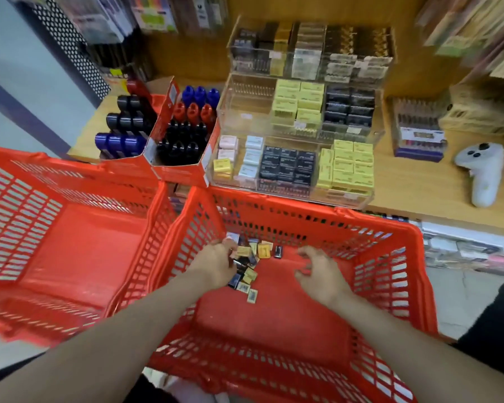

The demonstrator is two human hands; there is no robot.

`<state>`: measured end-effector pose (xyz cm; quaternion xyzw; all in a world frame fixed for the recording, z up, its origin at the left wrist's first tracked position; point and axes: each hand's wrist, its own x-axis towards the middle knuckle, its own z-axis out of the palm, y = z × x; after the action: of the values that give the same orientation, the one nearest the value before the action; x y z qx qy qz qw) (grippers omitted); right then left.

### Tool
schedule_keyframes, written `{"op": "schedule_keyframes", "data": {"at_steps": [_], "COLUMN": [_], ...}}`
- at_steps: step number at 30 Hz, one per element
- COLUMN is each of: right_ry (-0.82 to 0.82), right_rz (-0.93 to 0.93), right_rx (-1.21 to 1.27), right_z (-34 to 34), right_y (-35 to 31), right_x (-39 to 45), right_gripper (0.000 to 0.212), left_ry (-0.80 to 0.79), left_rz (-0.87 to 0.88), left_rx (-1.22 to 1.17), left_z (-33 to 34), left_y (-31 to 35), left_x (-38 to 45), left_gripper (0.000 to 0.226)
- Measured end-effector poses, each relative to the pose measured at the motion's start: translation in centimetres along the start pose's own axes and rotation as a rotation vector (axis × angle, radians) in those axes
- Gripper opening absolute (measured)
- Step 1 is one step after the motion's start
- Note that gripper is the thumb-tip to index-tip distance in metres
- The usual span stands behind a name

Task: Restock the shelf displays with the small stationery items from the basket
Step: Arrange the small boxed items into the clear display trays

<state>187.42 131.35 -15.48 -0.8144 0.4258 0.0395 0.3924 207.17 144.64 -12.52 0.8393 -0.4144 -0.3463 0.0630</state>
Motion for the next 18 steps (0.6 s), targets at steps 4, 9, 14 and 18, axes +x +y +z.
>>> {"op": "schedule_keyframes", "data": {"at_steps": [4, 9, 14, 18], "right_ry": [-0.086, -0.034, 0.14, 0.182], "right_rz": [0.03, -0.112, -0.055, 0.093], "right_rx": [-0.116, -0.464, -0.552, -0.141], "right_z": [5.0, 10.3, 11.8, 11.4], "right_y": [1.6, 2.8, 3.7, 3.7], "right_x": [3.5, 7.3, 7.9, 7.3], "right_gripper": [0.06, 0.065, 0.05, 0.042], "left_ry": [-0.083, -0.11, 0.007, 0.197], "left_rz": [-0.154, -0.183, -0.183, -0.217], "left_rx": [-0.234, -0.29, -0.274, -0.455], "left_z": [4.4, 8.3, 10.9, 10.2], "left_y": [-2.9, -4.4, -4.7, -4.6], "left_x": [2.4, 4.4, 4.3, 4.7], "left_gripper": [0.047, 0.071, 0.072, 0.042]}}
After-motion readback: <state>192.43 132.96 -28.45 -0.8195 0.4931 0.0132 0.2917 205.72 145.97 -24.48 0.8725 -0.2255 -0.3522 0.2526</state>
